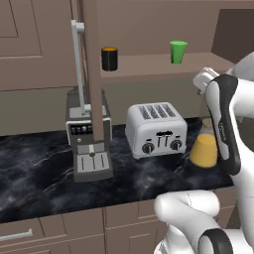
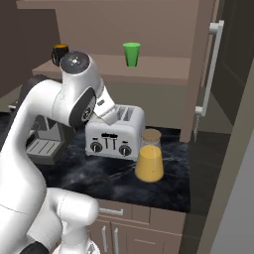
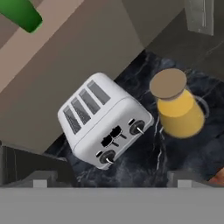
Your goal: There is a tray on the dining counter. Grab the cup, mug, and pitcher and place them on the tray. The pitcher may be placed next to the tray if it cannot fit the tray.
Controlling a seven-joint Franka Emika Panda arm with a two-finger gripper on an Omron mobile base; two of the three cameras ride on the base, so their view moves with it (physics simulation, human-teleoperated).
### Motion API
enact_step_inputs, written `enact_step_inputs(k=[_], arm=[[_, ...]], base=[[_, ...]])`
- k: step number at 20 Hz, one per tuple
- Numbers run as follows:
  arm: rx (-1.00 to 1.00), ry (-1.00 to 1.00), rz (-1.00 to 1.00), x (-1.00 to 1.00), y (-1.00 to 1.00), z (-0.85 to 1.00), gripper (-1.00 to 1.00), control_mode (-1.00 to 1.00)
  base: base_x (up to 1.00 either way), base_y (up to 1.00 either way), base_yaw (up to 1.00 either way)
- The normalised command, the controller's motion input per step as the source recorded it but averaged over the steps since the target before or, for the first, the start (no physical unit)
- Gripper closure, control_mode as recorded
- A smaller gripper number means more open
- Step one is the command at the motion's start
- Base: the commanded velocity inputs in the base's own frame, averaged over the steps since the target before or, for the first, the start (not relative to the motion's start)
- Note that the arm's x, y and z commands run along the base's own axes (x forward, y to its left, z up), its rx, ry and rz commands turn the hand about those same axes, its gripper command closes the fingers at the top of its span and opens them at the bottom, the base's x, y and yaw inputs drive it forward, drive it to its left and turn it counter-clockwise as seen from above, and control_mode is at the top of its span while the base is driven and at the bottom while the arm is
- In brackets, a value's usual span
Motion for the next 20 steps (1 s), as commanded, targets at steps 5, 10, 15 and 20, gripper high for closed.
enact_step_inputs(k=[5,10,15,20], arm=[[0.20,-0.21,-0.10,0.00,0.00,0.22,-1.00,-1.00],[0.18,-0.27,-0.12,-0.01,0.00,0.28,-1.00,-1.00],[0.20,-0.19,-0.05,0.00,-0.05,0.26,-1.00,-1.00],[0.16,-0.07,0.00,0.00,-0.02,0.34,-1.00,-1.00]], base=[[0.00,0.00,0.00],[0.00,0.00,0.00],[0.00,0.00,0.00],[0.00,0.00,0.00]])
